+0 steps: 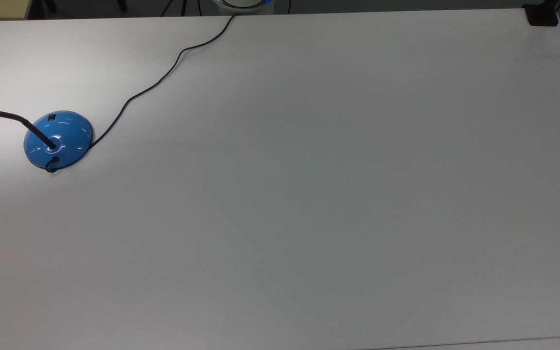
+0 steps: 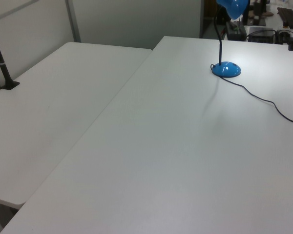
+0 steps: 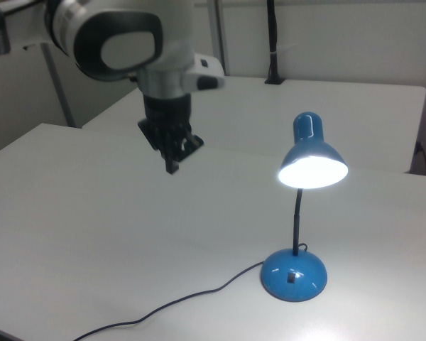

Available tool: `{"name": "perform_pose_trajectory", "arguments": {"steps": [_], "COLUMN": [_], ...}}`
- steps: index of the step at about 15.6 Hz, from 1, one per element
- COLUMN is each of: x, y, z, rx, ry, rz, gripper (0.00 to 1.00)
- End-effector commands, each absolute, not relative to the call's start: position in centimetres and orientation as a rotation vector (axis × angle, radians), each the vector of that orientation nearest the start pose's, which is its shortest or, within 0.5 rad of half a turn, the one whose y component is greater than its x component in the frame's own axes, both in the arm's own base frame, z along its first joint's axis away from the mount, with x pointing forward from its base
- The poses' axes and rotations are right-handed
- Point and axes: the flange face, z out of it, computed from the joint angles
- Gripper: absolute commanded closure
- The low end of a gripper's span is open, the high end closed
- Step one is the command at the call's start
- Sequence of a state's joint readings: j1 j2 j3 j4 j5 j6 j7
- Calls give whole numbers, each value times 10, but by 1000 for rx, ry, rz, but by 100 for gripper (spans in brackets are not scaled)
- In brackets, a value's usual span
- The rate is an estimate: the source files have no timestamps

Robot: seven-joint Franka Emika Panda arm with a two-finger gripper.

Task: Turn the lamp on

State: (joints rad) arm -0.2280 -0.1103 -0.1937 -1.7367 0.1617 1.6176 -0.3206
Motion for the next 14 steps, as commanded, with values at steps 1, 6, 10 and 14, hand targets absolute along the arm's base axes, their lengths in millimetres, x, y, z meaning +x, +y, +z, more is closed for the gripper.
{"name": "perform_pose_trajectory", "arguments": {"steps": [1,6,10,14], "x": [510,542,551,554], "y": [-146,-94,-83,-84], "z": [628,615,613,617], "rx": [-2984,-3220,-3280,-3253], "ry": [297,132,75,108], "rz": [-63,-25,-53,-128], "gripper": [96,0,0,0]}}
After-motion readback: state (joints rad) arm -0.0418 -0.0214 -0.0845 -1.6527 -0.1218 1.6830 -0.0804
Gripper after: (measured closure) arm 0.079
